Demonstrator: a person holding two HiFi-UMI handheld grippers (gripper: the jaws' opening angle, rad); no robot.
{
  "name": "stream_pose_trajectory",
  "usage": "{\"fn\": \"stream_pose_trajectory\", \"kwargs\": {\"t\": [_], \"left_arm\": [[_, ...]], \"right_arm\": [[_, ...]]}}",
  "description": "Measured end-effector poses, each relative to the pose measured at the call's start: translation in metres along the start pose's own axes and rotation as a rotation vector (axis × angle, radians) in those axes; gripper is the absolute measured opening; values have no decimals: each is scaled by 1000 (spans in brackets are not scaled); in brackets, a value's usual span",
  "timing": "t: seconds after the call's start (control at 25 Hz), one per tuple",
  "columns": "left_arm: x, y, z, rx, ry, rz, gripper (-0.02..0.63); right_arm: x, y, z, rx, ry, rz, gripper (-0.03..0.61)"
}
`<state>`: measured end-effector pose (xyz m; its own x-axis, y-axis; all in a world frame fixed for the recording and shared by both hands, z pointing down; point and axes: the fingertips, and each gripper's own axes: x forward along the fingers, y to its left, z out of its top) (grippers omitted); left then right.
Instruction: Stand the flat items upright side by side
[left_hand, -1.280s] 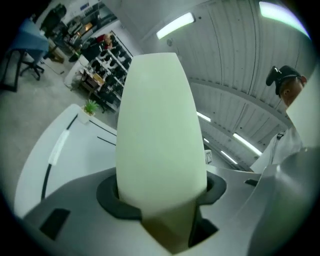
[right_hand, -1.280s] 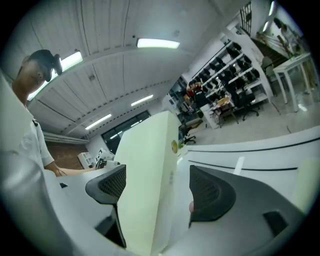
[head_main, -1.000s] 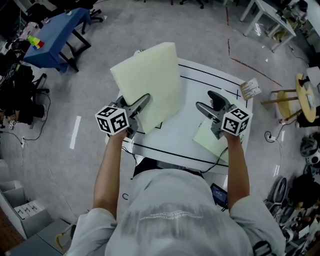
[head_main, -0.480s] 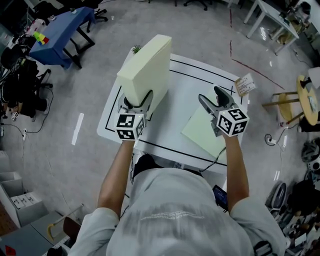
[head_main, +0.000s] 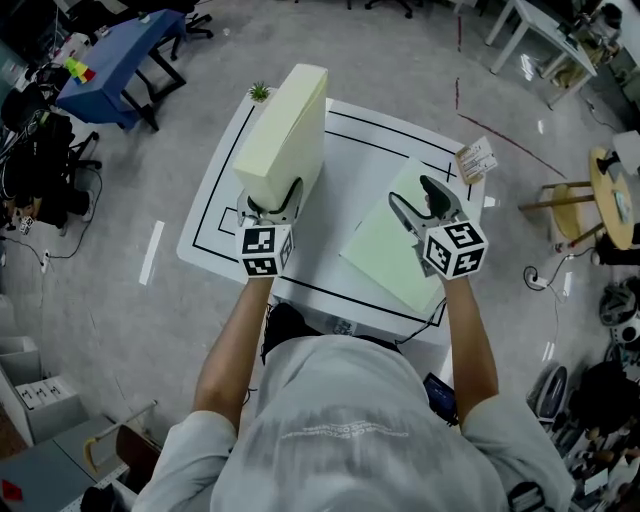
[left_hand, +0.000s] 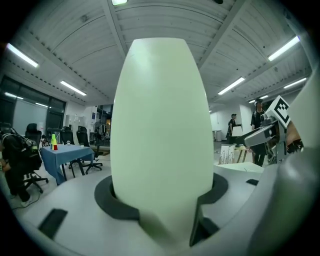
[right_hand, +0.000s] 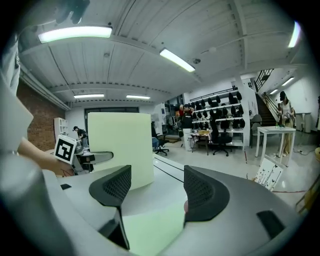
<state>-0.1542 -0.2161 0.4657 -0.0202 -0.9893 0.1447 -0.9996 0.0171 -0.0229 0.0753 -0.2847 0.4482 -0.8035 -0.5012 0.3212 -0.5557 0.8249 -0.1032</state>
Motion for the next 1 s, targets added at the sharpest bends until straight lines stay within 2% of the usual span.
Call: {"fn": "stream_pose_trajectory", "kwargs": {"t": [0.16,0.24,0.36,0.64,0.84,1.0], "left_arm": [[4,-4,-10,-35,14,41,295],[6,-8,-13,-20,17,48,295],[11,-14,-14,7,10,32,295],[14,-17,-15,6,-2,-8,310],[6,-12,-17,-38,56,-46,355],[-16,-11,-19,-89,80,-39,367]], "right_arm": [[-13,-8,-3,4,-4,-12,347],[-19,-12,-6,9,-2,-21,345],[-27,-21,-11,12,5,-34,342],[-38,-32,-21,22,22,-49,342],[-44,-29,-17,47,10,-58,342],[-52,-33,-17,74,1,-53,342]]}}
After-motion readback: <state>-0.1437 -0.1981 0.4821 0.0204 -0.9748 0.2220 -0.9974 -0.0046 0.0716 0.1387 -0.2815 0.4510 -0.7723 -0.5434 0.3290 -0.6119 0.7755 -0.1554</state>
